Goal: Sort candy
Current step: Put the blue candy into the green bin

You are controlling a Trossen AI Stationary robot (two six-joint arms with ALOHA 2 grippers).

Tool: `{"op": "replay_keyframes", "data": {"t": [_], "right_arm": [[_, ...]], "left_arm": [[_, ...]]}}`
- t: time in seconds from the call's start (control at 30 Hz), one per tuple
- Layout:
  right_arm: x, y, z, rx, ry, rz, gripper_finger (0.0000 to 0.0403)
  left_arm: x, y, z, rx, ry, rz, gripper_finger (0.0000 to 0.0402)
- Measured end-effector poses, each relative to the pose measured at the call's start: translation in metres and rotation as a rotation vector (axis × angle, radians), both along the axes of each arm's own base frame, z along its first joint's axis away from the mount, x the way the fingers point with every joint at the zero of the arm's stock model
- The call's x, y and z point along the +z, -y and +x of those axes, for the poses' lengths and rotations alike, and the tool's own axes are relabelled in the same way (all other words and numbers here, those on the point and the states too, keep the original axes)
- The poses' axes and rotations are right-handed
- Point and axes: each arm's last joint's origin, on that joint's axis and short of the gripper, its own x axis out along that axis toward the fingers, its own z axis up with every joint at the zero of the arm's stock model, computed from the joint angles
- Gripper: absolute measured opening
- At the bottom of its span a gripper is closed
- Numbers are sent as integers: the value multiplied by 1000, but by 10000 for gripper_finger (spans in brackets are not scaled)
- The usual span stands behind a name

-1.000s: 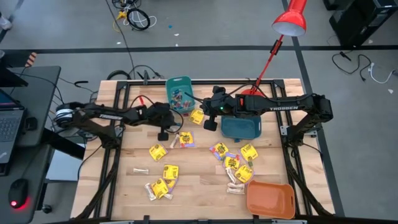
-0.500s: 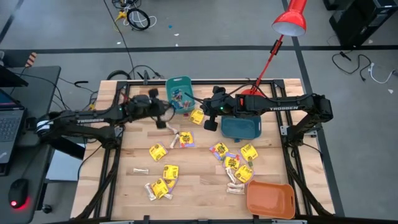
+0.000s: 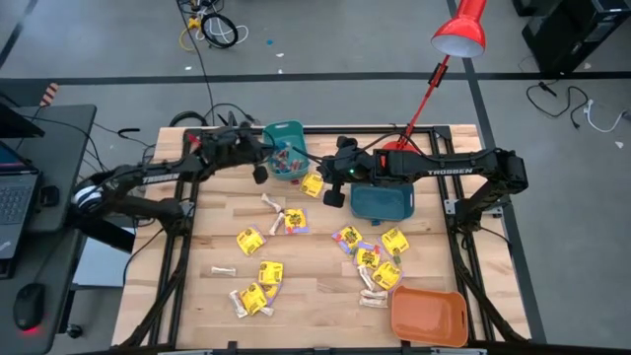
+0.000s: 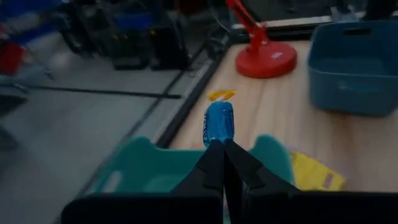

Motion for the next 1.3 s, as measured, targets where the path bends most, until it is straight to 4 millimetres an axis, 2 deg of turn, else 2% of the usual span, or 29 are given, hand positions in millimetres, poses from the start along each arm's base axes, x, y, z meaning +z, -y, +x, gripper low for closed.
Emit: {"op": "replay_keyframes", "data": {"t": [0.2, 0.47, 0.63, 1.3], "right_arm": [[0, 0, 0, -2, -1, 3, 0], [0, 0, 0, -2, -5, 3, 0], [0, 0, 0, -1, -3, 2, 0], [0, 0, 0, -1, -3, 1, 0]], "left_arm": [[-7, -13, 16, 37, -103, -97, 0], [-7, -16, 16, 75, -237, -209, 0], [-9, -15, 15, 101, -235, -281, 0], [-11, -14, 22, 27, -198, -289, 2]]}}
